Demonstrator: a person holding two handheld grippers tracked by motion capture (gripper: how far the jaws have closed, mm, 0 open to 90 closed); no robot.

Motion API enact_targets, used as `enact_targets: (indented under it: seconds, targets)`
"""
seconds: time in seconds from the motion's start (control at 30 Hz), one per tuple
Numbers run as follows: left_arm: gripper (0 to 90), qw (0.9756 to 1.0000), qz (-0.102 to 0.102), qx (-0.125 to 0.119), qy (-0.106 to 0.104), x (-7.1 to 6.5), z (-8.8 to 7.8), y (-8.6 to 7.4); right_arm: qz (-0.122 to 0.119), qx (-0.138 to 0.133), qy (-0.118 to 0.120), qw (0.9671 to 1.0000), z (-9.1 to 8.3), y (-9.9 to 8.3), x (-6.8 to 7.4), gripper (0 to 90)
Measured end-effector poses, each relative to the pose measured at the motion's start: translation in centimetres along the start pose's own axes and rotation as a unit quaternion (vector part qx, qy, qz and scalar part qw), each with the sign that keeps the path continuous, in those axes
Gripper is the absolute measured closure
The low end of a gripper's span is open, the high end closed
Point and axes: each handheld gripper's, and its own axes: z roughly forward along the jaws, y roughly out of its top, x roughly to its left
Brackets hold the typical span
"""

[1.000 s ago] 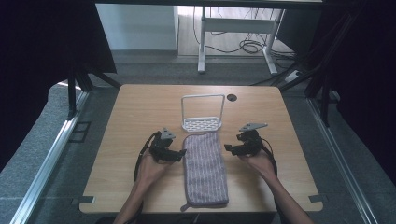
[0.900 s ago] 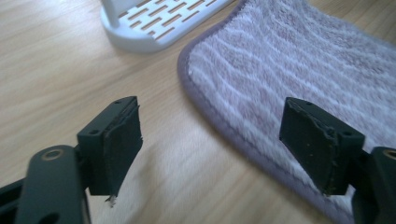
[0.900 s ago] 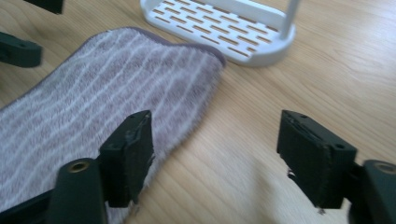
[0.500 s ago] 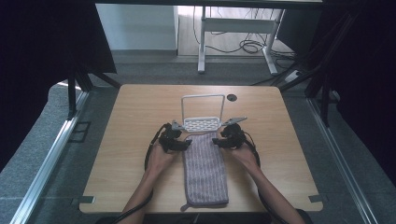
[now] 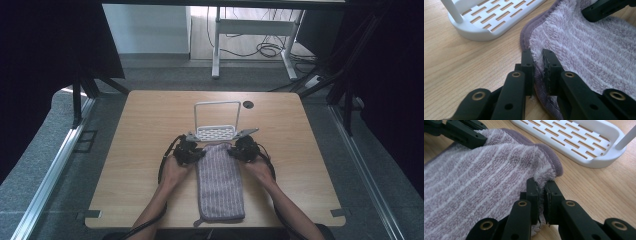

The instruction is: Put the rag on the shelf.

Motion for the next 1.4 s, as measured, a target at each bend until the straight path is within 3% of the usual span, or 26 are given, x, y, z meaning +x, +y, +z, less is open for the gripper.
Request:
enact_targets:
  seconds: [0.2, 0.3, 0.43, 0.57, 0.73, 0.97, 1.0, 1.13, 1.4]
  targets:
    - [81.1, 0.9996, 0.007, -0.029, -0.002, -0.5, -1.6, 0.7, -0.003, -0.025, 0.007, 0.9997, -1.7, 0.5, 0.1, 83.2]
    - [81.1, 0.9989, 0.019, -0.043, -0.002, -0.9, -3.0, 1.6, -0.006, -0.036, 0.010, 0.9993, -2.5, 0.7, 0.2, 83.2]
    - [81.0, 0.9975, 0.032, -0.062, -0.002, -1.2, -5.3, 3.2, -0.012, -0.064, 0.014, 0.9978, -4.9, 1.8, 0.4, 83.0]
    - [80.9, 0.9964, 0.041, -0.074, 0.003, -1.4, -6.4, 4.2, -0.016, -0.080, 0.017, 0.9965, -6.3, 2.6, 0.6, 82.9]
    - [80.9, 0.9929, 0.065, -0.099, 0.013, -2.0, -8.9, 6.1, -0.033, -0.104, 0.013, 0.9939, -8.6, 4.2, 1.0, 83.0]
    - [80.9, 0.9889, 0.080, -0.123, 0.022, -2.3, -11.2, 8.1, -0.042, -0.128, 0.003, 0.9909, -10.8, 6.1, 0.7, 83.1]
    - [80.9, 0.9874, 0.086, -0.130, 0.027, -2.3, -11.8, 8.7, -0.043, -0.137, 0.002, 0.9896, -11.5, 6.7, 0.6, 83.1]
    - [80.9, 0.9857, 0.091, -0.139, 0.029, -2.2, -12.7, 9.7, -0.046, -0.153, -0.008, 0.9872, -12.8, 8.0, 0.2, 83.1]
    - [80.9, 0.9805, 0.114, -0.151, 0.054, -2.2, -14.1, 12.3, -0.055, -0.174, -0.029, 0.9829, -14.6, 10.3, -0.3, 83.1]
